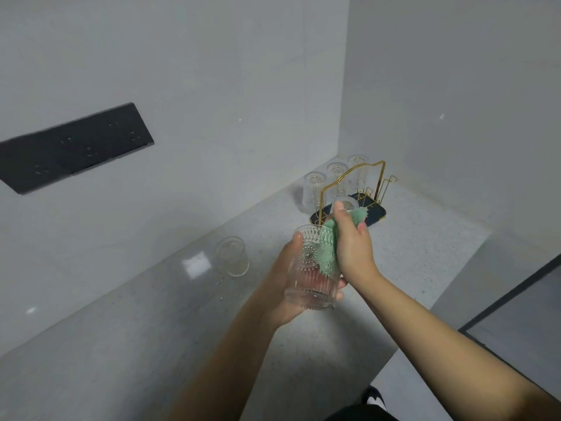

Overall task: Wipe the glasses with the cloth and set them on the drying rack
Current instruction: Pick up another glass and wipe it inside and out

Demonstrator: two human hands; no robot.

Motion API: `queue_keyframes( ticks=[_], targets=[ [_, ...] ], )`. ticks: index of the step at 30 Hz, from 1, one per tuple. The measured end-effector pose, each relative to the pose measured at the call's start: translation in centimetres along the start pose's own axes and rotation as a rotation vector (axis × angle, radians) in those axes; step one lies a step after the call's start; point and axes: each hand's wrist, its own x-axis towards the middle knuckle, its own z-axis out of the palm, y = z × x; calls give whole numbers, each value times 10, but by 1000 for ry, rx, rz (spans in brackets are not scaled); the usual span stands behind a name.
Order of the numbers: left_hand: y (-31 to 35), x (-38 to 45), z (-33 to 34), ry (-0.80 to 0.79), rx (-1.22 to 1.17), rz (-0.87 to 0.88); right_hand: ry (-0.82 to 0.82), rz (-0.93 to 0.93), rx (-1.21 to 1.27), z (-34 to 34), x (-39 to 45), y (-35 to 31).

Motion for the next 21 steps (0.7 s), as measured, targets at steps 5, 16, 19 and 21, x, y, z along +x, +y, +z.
queue_keyframes(
  ticks=[5, 16, 19, 21],
  targets=[
    [-10, 0, 1, 350, 349, 111, 172, -149, -468, 2, 12, -5],
    [1, 1, 6, 268, 43, 55, 183, -164, -142, 5, 25, 6],
    [-6, 6, 2, 411, 252, 196, 208, -151, -289, 6, 27, 5],
    [-4, 5, 0, 388, 232, 178, 191, -148, -241, 5, 26, 7]
  ],
)
